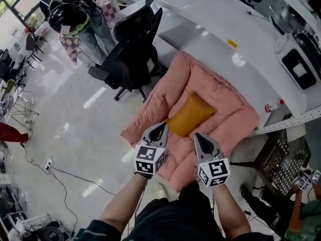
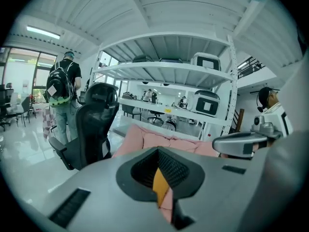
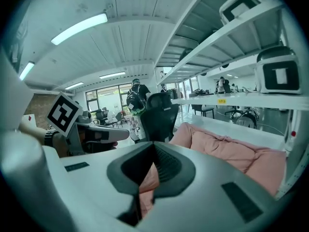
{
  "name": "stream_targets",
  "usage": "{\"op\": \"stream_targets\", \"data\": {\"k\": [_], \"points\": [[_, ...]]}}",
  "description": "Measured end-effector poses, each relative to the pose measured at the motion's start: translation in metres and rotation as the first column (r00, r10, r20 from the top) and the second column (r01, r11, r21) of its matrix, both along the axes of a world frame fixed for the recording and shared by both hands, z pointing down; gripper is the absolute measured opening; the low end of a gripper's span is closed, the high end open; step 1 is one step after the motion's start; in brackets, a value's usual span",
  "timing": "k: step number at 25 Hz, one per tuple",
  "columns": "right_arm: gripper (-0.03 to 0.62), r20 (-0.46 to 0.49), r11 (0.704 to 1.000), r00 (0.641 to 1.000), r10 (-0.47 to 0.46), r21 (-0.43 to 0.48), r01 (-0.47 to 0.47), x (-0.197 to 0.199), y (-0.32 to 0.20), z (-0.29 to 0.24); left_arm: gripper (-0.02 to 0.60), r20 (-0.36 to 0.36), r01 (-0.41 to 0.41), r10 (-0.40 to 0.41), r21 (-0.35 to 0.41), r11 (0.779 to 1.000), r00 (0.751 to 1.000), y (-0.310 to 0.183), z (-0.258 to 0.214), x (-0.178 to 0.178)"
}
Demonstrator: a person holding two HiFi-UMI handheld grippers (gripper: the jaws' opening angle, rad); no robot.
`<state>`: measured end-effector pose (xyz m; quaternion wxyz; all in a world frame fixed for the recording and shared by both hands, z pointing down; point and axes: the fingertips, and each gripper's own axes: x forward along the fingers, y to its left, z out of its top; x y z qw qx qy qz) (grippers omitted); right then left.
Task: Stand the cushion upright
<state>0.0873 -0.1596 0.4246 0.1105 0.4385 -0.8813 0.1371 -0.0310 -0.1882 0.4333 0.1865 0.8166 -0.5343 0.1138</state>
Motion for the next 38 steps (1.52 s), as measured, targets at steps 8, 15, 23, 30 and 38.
{"op": "stream_targets", "data": {"k": [8,15,23,30,38], "points": [[0.003,-0.005,0.998,1.000,0.027,0.065,-0.026,-0.004,0.016,-0.039,0.006,-0.008,0.016,-0.015,0.056,0.998,1.000,0.025,-0.049,-0.020],[0.003,-0.002,0.990,0.999,0.042,0.136,-0.041,0.000,0.029,-0.077,0.006,-0.027,0.033,-0.031,0.103,0.994,0.999,0.051,-0.089,-0.027],[0.003,-0.004,0.979,0.999,0.044,0.197,-0.042,-0.005,0.047,-0.111,0.006,-0.046,0.076,-0.069,0.163,0.984,0.997,0.078,-0.129,-0.047],[0.003,0.000,0.967,0.999,0.044,0.252,-0.043,-0.010,0.057,-0.139,0.006,-0.062,0.112,-0.101,0.200,0.973,0.993,0.094,-0.158,-0.067],[0.003,0.017,0.946,0.999,0.050,0.319,-0.052,-0.012,0.058,-0.174,0.006,-0.069,0.104,-0.090,0.243,0.964,0.994,0.106,-0.188,-0.081]]}}
